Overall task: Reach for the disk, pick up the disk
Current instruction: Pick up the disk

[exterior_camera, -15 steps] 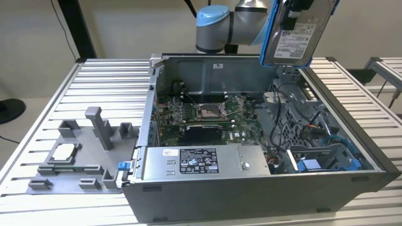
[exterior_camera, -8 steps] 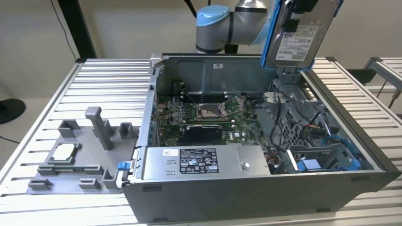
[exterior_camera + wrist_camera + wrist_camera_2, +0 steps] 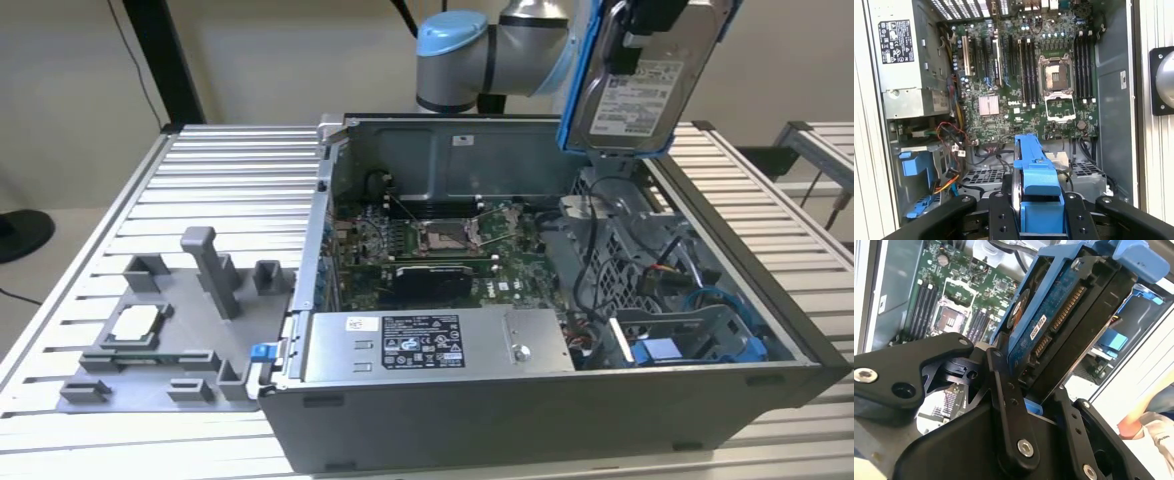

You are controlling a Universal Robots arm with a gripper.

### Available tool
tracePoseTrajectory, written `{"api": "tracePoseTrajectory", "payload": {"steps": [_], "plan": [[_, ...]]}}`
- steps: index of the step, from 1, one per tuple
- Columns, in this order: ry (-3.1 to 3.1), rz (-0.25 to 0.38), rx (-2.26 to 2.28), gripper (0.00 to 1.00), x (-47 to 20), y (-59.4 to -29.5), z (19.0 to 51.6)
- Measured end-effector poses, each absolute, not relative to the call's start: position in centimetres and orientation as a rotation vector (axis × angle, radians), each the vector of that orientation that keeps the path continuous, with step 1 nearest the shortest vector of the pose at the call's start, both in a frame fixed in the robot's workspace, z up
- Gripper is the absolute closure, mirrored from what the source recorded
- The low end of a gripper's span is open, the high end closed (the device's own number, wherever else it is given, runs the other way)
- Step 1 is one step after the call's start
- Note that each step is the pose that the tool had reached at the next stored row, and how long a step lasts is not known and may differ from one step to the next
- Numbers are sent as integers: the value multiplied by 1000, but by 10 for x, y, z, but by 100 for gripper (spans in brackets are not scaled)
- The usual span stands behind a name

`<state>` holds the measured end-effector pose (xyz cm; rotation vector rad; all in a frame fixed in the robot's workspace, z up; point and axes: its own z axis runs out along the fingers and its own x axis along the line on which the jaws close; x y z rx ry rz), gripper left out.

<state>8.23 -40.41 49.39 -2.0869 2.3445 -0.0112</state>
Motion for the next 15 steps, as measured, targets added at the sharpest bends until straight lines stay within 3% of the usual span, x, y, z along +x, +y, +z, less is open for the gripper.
{"api": "tracePoseTrajectory", "payload": {"steps": [15], "plan": [[2345,-11,-2087,100,82,-425,493]]}}
